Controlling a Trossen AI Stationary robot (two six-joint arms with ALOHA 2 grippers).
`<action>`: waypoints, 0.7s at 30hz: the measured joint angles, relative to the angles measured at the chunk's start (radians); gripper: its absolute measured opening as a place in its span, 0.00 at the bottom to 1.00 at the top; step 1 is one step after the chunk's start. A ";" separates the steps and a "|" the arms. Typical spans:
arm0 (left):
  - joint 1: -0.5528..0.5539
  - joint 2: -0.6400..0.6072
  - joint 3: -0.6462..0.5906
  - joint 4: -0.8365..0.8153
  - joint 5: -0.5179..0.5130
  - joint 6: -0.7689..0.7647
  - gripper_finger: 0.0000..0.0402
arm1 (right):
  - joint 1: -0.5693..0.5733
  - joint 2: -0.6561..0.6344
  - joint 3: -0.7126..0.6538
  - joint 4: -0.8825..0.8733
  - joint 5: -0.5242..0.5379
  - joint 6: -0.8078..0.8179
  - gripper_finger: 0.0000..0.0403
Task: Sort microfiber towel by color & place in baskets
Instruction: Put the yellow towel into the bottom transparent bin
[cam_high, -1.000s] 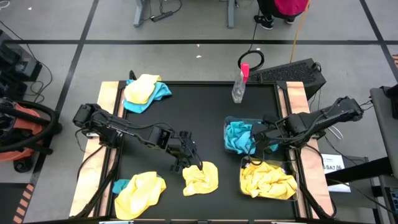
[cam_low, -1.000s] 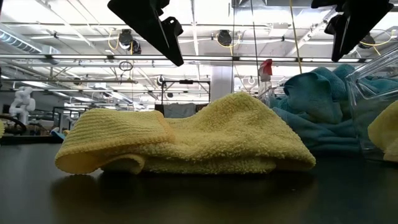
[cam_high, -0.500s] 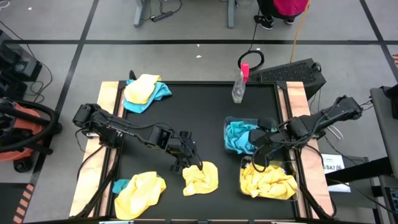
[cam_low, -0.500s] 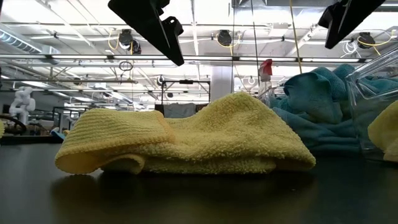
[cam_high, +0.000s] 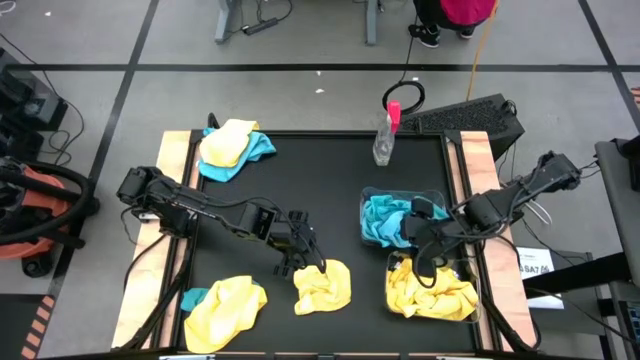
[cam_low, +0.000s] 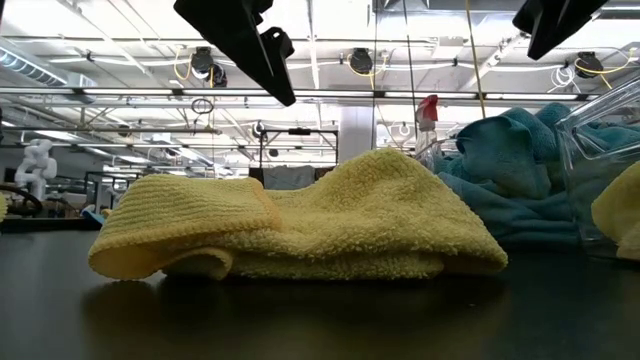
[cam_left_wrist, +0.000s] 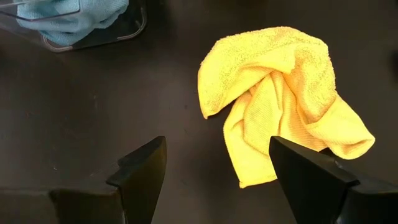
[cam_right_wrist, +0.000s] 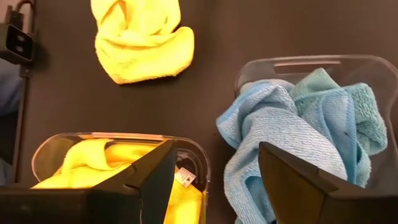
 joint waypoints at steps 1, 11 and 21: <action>0.000 0.000 0.000 0.000 0.000 -0.008 0.72 | 0.004 0.000 0.000 0.005 0.000 0.000 0.55; 0.000 0.000 0.000 0.017 0.000 -0.017 0.72 | 0.053 0.003 0.000 0.087 0.049 -0.027 0.55; -0.001 0.000 0.000 0.067 0.000 -0.017 0.72 | 0.094 0.014 0.000 0.184 0.057 -0.066 0.55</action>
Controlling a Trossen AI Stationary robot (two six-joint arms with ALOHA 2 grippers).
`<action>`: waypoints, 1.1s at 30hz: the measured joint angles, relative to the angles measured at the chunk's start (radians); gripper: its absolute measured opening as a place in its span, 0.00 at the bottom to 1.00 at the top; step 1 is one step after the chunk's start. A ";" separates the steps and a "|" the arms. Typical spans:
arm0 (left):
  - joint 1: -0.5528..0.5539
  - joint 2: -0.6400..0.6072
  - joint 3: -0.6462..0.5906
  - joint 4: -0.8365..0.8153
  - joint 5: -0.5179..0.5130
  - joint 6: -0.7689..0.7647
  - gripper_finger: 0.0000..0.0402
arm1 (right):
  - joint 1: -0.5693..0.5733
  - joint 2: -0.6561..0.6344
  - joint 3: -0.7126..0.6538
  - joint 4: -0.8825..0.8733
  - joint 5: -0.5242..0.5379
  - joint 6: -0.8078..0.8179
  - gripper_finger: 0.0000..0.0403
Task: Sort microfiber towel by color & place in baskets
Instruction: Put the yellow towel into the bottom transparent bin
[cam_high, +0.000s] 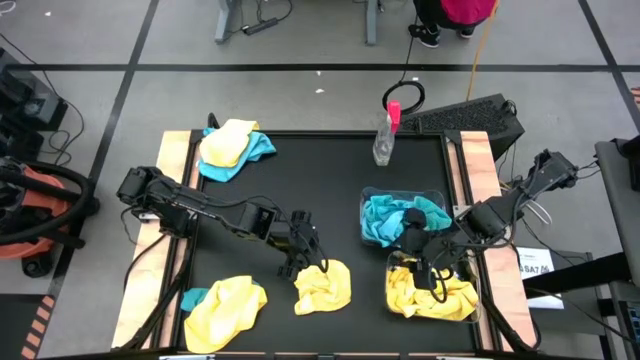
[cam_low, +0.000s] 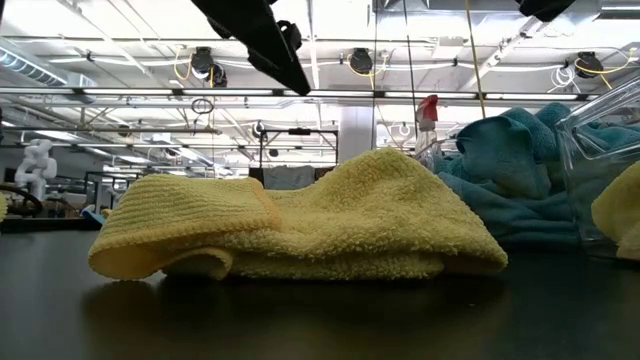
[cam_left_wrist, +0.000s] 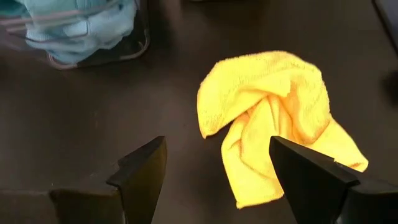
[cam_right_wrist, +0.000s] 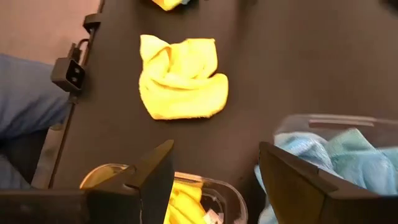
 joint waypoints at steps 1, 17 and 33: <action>0.000 0.000 0.000 0.009 0.000 0.000 0.72 | 0.004 0.004 0.000 0.008 -0.001 -0.010 0.55; -0.043 0.000 0.000 0.131 0.003 0.000 0.72 | 0.030 0.060 0.000 0.123 -0.001 -0.116 0.55; -0.099 0.000 0.000 0.247 0.003 0.001 0.72 | 0.039 0.091 -0.001 0.179 -0.001 -0.159 0.55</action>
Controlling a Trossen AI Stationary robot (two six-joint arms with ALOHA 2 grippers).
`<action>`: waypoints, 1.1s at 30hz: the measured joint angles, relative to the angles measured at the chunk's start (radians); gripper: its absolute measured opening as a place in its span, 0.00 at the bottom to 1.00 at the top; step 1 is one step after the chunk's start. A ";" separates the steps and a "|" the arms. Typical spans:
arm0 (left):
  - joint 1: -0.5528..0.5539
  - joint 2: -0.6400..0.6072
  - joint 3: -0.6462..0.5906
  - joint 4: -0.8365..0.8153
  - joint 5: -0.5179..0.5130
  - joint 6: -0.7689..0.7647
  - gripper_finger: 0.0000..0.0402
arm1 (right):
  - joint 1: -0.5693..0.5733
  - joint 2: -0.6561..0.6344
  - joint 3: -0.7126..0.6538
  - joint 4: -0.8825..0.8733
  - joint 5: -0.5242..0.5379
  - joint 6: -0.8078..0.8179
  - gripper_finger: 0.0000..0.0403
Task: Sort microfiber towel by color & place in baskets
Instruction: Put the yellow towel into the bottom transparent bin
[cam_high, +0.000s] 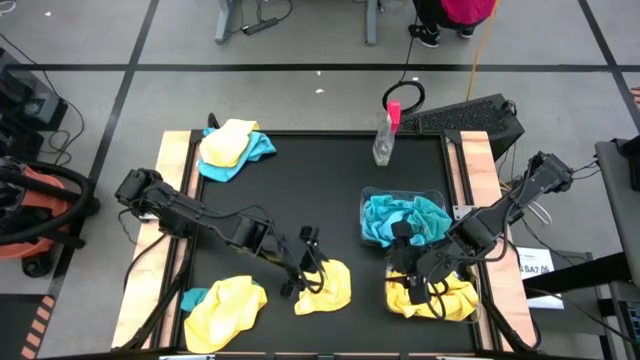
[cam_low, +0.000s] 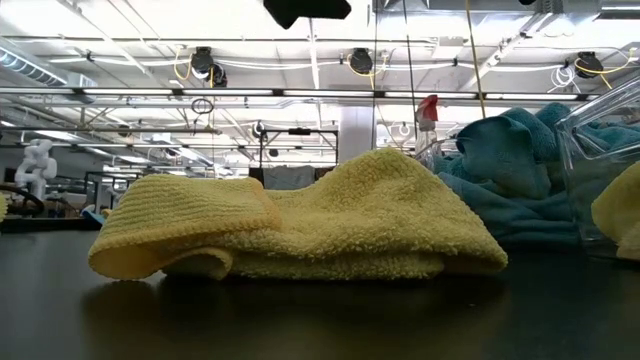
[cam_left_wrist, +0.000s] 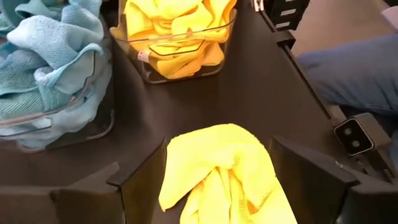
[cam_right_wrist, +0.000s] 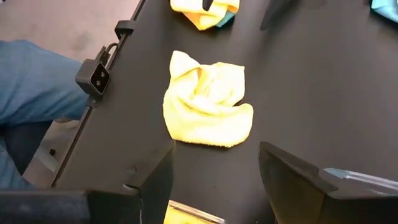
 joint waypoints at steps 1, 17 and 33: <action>-0.003 0.000 0.000 0.006 0.000 0.000 0.72 | 0.000 0.000 0.000 0.008 0.000 -0.005 0.55; -0.051 0.125 0.001 0.015 0.001 0.009 0.72 | 0.000 0.000 0.000 0.030 0.000 -0.015 0.55; -0.065 0.228 0.001 0.021 0.003 -0.027 0.72 | 0.000 0.000 0.000 0.028 0.000 -0.041 0.55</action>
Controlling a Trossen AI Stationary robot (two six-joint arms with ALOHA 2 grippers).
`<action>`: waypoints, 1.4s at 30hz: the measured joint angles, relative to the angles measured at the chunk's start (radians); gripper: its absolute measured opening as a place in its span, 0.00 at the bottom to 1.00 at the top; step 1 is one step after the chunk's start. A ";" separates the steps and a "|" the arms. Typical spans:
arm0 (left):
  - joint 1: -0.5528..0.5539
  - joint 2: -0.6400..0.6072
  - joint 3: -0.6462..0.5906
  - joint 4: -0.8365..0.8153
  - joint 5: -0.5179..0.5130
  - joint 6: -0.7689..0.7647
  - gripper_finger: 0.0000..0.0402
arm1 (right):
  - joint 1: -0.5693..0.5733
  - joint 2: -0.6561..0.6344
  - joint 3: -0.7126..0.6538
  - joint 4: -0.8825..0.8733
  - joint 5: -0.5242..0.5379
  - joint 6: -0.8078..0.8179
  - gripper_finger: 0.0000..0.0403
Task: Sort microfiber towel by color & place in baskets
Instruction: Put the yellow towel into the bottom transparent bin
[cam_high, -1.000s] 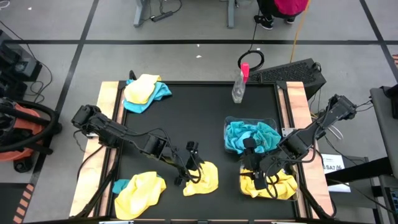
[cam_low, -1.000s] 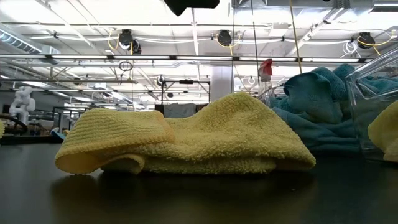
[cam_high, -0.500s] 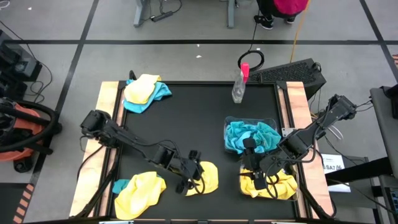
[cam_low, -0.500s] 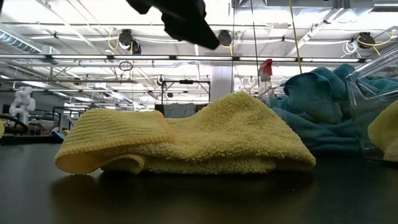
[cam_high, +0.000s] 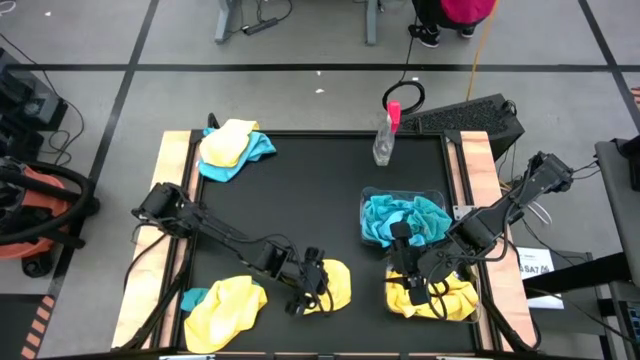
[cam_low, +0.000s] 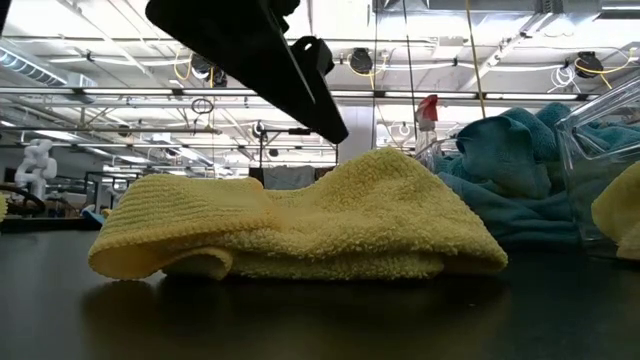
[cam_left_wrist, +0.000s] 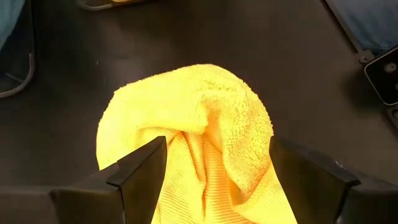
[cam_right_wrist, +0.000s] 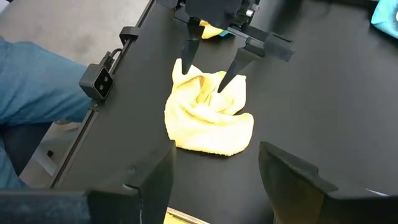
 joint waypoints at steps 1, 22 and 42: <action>0.000 0.001 0.000 0.000 0.000 0.000 0.72 | 0.000 0.000 0.000 -0.001 0.000 0.000 0.55; -0.003 0.061 -0.001 0.028 -0.031 -0.053 0.72 | 0.018 0.061 0.000 -0.005 -0.004 0.002 0.55; 0.011 0.204 0.004 0.097 -0.042 -0.124 0.68 | 0.062 0.066 0.000 0.050 0.000 -0.006 0.55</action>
